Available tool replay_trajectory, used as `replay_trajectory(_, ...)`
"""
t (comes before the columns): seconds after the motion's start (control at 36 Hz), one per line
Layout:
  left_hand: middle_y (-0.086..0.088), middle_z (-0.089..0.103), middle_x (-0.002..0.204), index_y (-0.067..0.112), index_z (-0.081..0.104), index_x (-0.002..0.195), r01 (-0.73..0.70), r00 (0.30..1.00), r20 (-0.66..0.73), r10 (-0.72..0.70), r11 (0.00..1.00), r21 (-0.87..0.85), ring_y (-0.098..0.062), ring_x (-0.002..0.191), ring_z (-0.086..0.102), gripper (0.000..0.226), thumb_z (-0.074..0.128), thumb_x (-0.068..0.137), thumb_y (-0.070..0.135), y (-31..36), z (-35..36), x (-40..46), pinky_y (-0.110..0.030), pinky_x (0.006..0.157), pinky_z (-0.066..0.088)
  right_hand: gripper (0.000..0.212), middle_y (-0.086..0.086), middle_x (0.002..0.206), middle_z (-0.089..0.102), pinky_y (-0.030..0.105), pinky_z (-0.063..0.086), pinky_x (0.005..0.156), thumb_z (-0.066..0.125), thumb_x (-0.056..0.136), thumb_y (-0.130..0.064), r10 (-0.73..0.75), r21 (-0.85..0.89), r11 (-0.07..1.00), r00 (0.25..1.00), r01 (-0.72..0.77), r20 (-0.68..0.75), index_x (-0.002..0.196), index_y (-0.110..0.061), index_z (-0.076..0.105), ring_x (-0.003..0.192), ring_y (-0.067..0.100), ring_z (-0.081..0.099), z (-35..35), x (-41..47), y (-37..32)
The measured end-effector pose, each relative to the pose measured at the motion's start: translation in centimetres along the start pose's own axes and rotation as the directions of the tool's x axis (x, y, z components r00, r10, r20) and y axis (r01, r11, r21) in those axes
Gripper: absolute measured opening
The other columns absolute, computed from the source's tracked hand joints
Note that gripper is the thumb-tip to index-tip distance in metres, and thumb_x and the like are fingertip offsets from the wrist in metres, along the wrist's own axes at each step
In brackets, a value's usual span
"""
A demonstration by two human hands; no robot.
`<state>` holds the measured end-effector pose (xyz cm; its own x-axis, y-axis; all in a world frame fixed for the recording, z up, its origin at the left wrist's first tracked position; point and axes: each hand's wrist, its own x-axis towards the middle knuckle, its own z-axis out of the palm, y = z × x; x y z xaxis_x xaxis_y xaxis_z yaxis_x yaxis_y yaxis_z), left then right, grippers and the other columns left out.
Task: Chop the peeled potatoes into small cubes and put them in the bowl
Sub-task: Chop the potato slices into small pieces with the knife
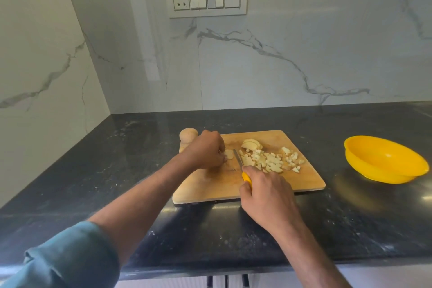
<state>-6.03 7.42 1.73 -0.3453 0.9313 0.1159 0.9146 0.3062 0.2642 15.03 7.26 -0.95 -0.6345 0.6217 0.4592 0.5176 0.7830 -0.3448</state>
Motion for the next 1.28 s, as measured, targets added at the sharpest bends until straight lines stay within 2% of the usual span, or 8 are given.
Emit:
replay_trajectory(0.14, -0.003, 0.070, 0.110, 0.010, 0.072, 0.118, 0.055, 0.998, -0.015, -0.055, 0.998, -0.038, -0.019, 0.090, 0.064, 0.043, 0.082, 0.084, 0.035, 0.5, -0.1, 0.2, -0.034, 0.084, 0.061, 0.044, -0.005, 0.090, 0.074, 0.026, 0.055, 0.069, 0.050, 0.096, -0.032, 0.001, 0.009, 1.000, 1.000, -0.001, -0.008, 0.139, -0.025, 0.057, 0.072, 0.010, 0.064, 0.0, 0.0, 0.0)
replay_trajectory(0.28, 0.002, 0.069, 0.105, 0.012, 0.057, 0.143, -0.059, 0.973, 0.220, 0.064, 0.998, -0.030, -0.017, 0.092, 0.064, 0.065, 0.082, 0.086, 0.029, -1.0, -2.3, 0.6, -0.027, 0.084, 0.052, 0.043, -0.007, 0.092, 0.074, 0.020, 0.051, 0.068, 0.050, 0.097, -0.032, 0.006, 0.029, 1.000, 1.000, -0.006, 0.001, 0.139, -0.026, 0.056, 0.068, 0.006, 0.055, -0.1, -0.1, -0.1)
replay_trajectory(0.42, 0.010, 0.060, 0.092, 0.016, 0.059, 0.142, -0.089, 0.936, 0.327, 0.133, 0.985, -0.145, -0.009, 0.079, 0.056, 0.056, 0.078, 0.090, 0.020, -1.9, -2.6, 1.3, -0.019, 0.069, 0.045, 0.042, -0.006, 0.088, 0.072, 0.018, 0.045, 0.065, 0.049, 0.098, -0.031, 0.015, 0.041, 0.999, 1.000, -0.015, 0.002, 0.139, -0.025, 0.057, 0.067, 0.006, 0.052, -0.2, -0.1, -0.1)
replay_trajectory(0.56, 0.008, 0.060, 0.084, 0.012, 0.066, 0.134, -0.062, 0.949, 0.291, 0.121, 0.977, -0.205, -0.012, 0.076, 0.055, 0.051, 0.081, 0.087, 0.022, -2.3, -2.3, 1.5, -0.025, 0.070, 0.045, 0.042, -0.004, 0.087, 0.071, 0.023, 0.050, 0.068, 0.048, 0.097, -0.030, 0.008, 0.026, 1.000, 1.000, -0.008, 0.012, 0.137, -0.024, 0.057, 0.070, 0.008, 0.053, -0.1, 0.0, 0.0)
replay_trajectory(0.86, 0.013, 0.059, 0.084, 0.011, 0.069, 0.127, -0.074, 0.962, 0.250, 0.112, 0.985, -0.159, -0.010, 0.076, 0.055, 0.047, 0.079, 0.087, 0.033, -1.0, -2.1, 0.9, -0.017, 0.064, 0.040, 0.042, -0.007, 0.091, 0.073, 0.022, 0.052, 0.072, 0.050, 0.097, -0.031, 0.006, 0.056, 0.998, 1.000, -0.006, 0.009, 0.138, -0.025, 0.058, 0.075, 0.007, 0.061, -0.2, 0.2, -0.1)
replay_trajectory(0.97, -0.003, 0.070, 0.091, 0.009, 0.074, 0.112, -0.056, 0.980, 0.182, 0.084, 0.987, -0.151, -0.023, 0.082, 0.064, 0.047, 0.084, 0.079, 0.042, -0.5, -1.3, 0.3, -0.034, 0.069, 0.054, 0.042, -0.007, 0.095, 0.074, 0.025, 0.055, 0.075, 0.050, 0.097, -0.031, 0.013, 0.055, 0.998, 1.000, -0.014, 0.008, 0.138, -0.025, 0.058, 0.079, 0.009, 0.064, -0.3, 0.3, -0.1)
replay_trajectory(1.03, -0.008, 0.072, 0.093, 0.009, 0.075, 0.106, -0.047, 0.984, 0.160, 0.075, 0.984, -0.172, -0.026, 0.080, 0.064, 0.047, 0.086, 0.077, 0.044, -0.7, -0.9, 0.1, -0.034, 0.067, 0.051, 0.042, -0.006, 0.095, 0.074, 0.025, 0.056, 0.075, 0.051, 0.097, -0.031, 0.021, 0.050, 0.999, 1.000, -0.021, 0.007, 0.138, -0.025, 0.058, 0.079, 0.010, 0.065, -0.2, 0.3, -0.2)
replay_trajectory(1.28, 0.007, 0.064, 0.084, 0.009, 0.072, 0.121, -0.042, 0.993, 0.088, 0.076, 0.941, -0.336, -0.012, 0.079, 0.058, 0.056, 0.087, 0.077, 0.038, -2.2, 0.0, -0.7, -0.022, 0.069, 0.048, 0.039, -0.003, 0.099, 0.073, 0.023, 0.054, 0.068, 0.051, 0.096, -0.026, -0.002, 0.042, 0.999, 0.999, -0.001, 0.049, 0.134, -0.019, 0.060, 0.080, 0.011, 0.065, -0.4, 0.7, -0.4)
